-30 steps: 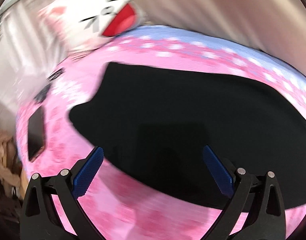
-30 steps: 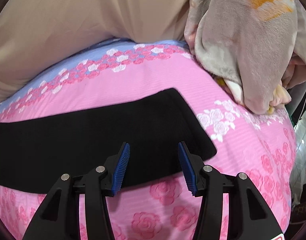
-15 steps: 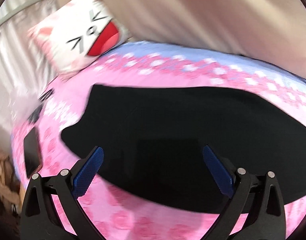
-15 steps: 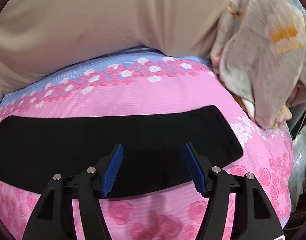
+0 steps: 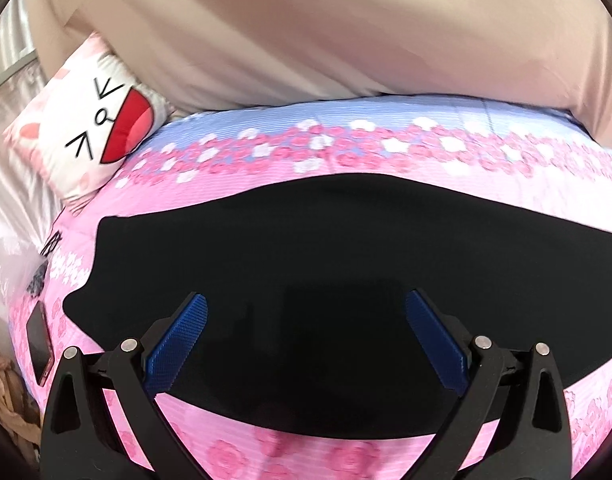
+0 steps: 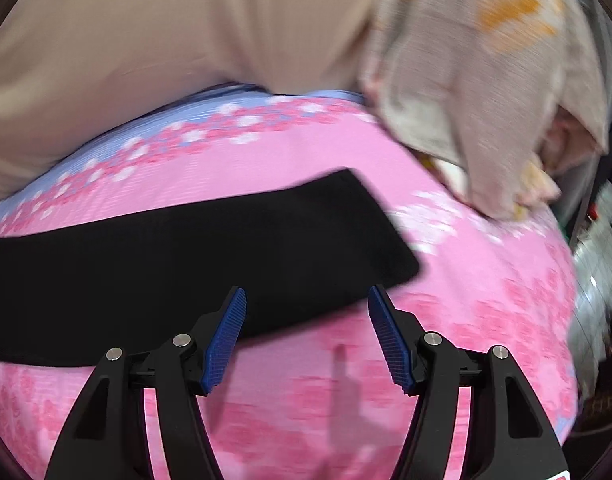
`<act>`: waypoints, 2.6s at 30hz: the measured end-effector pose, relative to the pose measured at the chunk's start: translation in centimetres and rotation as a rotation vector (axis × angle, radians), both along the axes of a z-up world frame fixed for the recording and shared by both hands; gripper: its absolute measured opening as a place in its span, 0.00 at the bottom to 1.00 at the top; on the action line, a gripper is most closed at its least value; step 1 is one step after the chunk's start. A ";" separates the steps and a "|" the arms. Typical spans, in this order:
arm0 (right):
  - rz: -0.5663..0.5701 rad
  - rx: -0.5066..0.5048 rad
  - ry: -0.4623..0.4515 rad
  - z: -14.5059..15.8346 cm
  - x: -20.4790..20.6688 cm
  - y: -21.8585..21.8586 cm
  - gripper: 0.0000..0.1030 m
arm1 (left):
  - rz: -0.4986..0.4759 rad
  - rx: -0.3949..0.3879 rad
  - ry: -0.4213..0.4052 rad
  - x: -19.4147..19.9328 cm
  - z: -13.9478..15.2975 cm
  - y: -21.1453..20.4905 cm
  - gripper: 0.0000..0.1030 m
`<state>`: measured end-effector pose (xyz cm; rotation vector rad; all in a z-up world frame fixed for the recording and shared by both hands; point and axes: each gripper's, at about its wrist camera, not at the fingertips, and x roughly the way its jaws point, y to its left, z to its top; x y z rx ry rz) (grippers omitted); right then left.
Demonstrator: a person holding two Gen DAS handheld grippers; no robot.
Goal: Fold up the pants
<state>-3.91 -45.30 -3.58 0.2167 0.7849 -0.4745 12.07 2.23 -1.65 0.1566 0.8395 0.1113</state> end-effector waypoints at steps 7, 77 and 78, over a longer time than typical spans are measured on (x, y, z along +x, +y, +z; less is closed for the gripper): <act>-0.080 0.114 0.005 -1.6 -1.1 -8.0 0.69 | -0.079 0.040 0.027 -0.7 -1.0 -4.6 0.95; 0.969 0.158 0.157 -0.9 19.8 40.2 0.20 | 0.270 -0.199 -0.018 -5.3 -0.1 22.4 0.95; 0.975 0.124 0.141 -1.1 19.3 40.8 0.21 | 0.280 -0.213 -0.019 -5.4 -0.3 23.4 0.95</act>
